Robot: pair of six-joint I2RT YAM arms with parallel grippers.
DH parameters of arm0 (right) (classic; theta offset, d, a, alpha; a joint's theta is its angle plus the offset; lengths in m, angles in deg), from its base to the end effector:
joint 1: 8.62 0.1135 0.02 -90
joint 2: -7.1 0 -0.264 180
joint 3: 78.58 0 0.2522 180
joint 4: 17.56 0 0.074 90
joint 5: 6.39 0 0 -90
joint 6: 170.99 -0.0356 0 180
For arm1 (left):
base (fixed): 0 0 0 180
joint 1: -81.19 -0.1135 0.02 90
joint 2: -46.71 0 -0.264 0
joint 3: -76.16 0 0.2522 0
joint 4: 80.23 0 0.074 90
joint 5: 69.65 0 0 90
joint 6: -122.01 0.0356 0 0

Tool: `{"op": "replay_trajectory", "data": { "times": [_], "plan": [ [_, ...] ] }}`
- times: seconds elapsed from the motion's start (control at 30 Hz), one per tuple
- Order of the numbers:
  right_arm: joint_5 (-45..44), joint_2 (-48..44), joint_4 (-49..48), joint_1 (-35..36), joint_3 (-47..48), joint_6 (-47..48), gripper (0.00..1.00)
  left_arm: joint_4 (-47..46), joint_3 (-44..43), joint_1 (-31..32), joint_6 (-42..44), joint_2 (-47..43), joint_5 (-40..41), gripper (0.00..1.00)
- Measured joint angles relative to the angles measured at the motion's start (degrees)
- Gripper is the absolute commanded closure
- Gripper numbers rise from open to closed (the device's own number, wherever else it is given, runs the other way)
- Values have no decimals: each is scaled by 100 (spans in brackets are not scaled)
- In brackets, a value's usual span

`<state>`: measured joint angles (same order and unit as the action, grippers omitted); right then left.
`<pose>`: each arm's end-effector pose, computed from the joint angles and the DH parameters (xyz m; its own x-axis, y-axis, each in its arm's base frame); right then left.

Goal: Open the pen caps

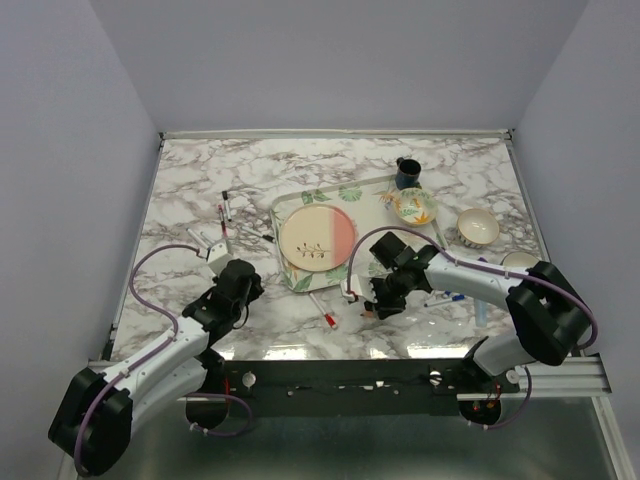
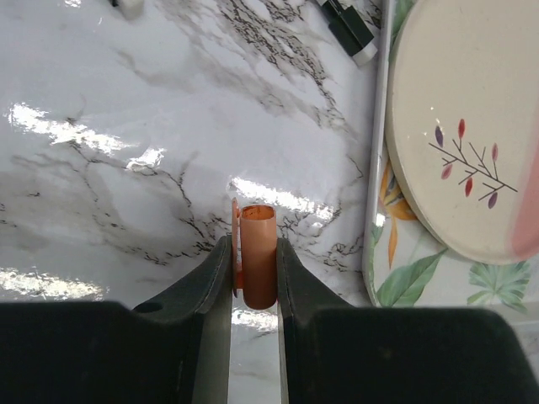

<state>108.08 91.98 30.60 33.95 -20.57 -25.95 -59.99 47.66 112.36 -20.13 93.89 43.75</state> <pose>0.1733 0.1792 0.1597 0.1615 -0.8645 -0.4760 -0.9810 -0.1930 0.0176 0.1463 -0.0720 0.1594 -0.4962 -0.5467 -0.6745 -0.2951 0.8368 -0.4611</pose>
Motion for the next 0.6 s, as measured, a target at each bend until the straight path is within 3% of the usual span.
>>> {"op": "replay_trajectory", "data": {
  "times": [0.43, 0.6],
  "plan": [
    [-299, 83, -184, 13, 155, -341, 51, 151, 105, -48, -348, 59, 35, 55],
    [-313, 59, -186, 13, 162, -376, 45, 343, 160, -48, -485, -334, 35, 43]
  ]
}}
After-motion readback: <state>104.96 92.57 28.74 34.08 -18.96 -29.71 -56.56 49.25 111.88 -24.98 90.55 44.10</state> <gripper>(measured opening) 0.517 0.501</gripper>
